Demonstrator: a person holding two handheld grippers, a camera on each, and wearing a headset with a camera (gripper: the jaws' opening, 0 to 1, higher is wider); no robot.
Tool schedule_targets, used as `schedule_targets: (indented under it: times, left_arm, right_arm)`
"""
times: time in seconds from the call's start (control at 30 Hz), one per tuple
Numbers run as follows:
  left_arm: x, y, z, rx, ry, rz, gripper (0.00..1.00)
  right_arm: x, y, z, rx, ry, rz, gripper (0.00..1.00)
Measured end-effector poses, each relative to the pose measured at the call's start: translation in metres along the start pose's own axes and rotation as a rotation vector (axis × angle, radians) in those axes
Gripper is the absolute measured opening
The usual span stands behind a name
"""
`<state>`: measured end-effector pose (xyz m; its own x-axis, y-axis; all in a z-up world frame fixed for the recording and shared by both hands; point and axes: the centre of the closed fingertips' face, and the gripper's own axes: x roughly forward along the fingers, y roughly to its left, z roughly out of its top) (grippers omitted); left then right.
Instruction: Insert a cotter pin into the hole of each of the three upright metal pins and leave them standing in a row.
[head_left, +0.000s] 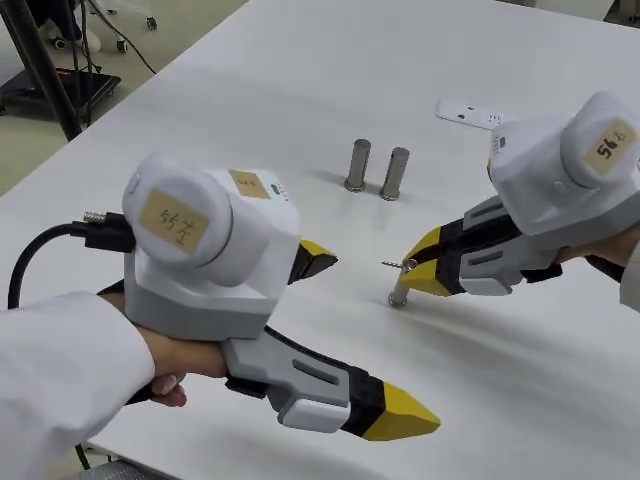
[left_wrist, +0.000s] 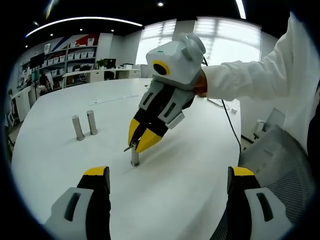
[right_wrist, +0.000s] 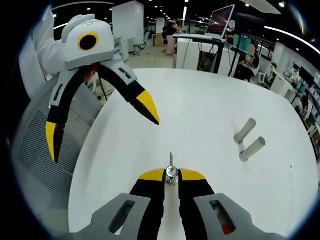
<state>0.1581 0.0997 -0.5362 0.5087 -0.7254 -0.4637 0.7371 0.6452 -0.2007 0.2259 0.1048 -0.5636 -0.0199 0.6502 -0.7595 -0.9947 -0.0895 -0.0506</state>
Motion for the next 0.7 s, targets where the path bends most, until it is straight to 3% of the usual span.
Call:
schedule_targets:
  times: [0.4, 0.7]
  left_arm:
    - [0.0002, -0.0002, 0.0005, -0.005, 0.002, -0.002, 0.97]
    - [-0.0024, 0.0022, 0.0034, -0.007, -0.004, 0.009, 0.96]
  right_arm:
    - [-0.0002, -0.0009, 0.0007, 0.049, -0.013, -0.007, 0.05]
    - [-0.0062, 0.0001, 0.0012, 0.084, -0.024, -0.044, 0.16]
